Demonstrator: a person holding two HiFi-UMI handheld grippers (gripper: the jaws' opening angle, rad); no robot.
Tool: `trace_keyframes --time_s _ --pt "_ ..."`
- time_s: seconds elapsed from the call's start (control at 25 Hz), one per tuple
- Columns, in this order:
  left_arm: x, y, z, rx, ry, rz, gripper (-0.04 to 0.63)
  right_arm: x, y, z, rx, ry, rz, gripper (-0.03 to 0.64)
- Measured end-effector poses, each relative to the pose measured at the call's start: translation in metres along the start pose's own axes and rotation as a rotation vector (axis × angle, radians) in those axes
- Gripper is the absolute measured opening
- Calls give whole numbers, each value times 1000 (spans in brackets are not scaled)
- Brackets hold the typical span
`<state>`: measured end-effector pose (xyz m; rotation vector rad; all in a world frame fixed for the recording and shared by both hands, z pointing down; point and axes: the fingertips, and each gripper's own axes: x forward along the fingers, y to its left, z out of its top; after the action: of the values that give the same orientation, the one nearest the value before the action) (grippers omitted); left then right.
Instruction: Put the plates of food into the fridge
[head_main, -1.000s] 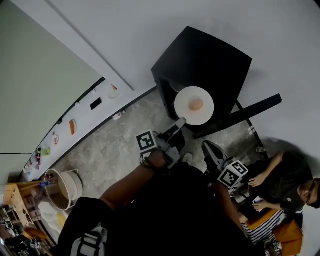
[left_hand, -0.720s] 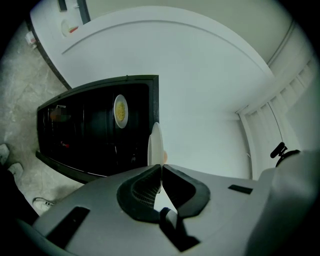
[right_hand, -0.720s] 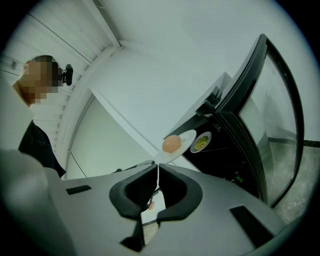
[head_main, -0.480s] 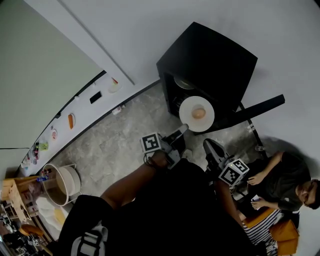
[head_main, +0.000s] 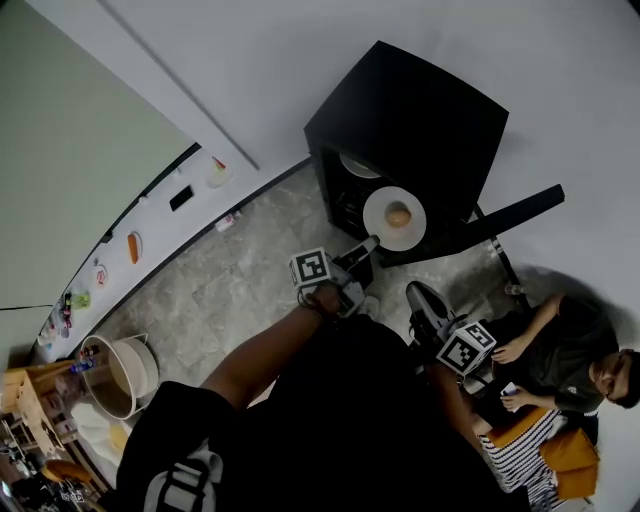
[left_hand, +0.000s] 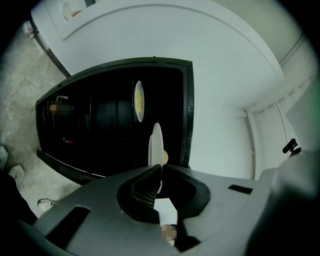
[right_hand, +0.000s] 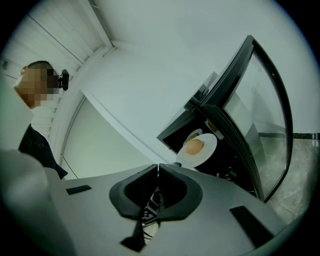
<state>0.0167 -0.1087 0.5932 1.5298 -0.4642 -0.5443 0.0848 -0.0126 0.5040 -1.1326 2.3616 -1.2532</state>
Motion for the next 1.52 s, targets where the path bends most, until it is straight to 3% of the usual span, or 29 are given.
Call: trace_keyframes --time_s 0.08,0.44,1.52 --pt "8 5 3 7 12 -22 31 -1 1 1 5 -8 -2 28" --pt "31 43 13 -11 16 36 31 -12 -8 -3 34 -27 -50 28" --pt "109 76 41 -61 -52 114 29 -40 -24 -4 58 -54 -113 28"
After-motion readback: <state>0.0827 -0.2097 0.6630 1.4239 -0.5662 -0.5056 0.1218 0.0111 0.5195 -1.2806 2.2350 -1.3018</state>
